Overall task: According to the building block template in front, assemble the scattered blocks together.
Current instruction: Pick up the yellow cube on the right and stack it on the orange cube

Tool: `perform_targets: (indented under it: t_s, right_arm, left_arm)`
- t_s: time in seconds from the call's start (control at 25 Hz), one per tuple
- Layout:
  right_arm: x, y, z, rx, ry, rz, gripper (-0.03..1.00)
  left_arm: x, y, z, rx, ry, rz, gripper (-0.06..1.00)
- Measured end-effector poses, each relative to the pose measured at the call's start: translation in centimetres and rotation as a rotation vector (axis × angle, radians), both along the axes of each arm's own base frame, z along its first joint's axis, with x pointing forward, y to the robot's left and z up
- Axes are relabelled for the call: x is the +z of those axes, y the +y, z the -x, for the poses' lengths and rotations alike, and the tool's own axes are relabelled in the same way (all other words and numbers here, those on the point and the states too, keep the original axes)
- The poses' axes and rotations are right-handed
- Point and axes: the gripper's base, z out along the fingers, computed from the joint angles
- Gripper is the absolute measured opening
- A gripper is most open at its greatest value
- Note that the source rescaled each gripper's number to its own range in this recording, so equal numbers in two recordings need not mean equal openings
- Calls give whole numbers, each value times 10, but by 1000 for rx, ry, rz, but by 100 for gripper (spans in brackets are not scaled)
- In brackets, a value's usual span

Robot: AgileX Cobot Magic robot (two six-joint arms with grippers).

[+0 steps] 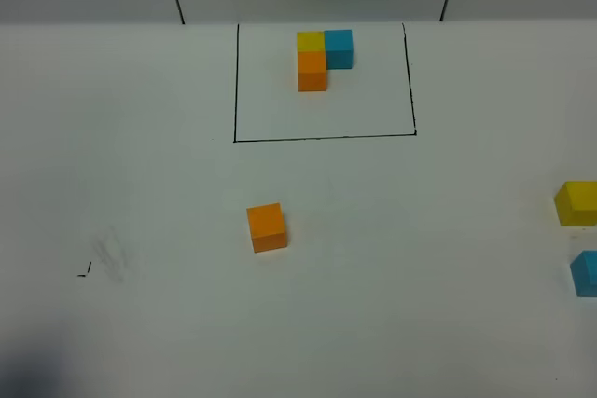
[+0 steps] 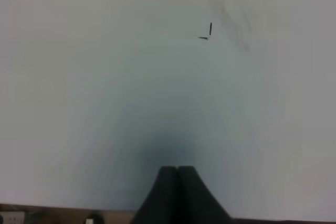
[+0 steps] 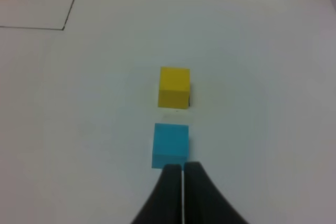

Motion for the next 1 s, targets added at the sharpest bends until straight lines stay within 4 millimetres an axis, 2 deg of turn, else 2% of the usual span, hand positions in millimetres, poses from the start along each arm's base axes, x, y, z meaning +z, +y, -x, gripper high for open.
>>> perform_targets:
  t_s: [0.36, 0.8, 1.0]
  right_arm:
    - [0, 0, 0, 0, 0, 0, 1]
    - [0, 0, 0, 0, 0, 0, 1]
    - [0, 0, 0, 0, 0, 0, 1]
  left_arm:
    - [4, -1, 21, -1, -126, -10, 0]
    - [5, -2, 26, -6, -161, -16, 0]
    - [7, -4, 38, -34, -244, -24, 0]
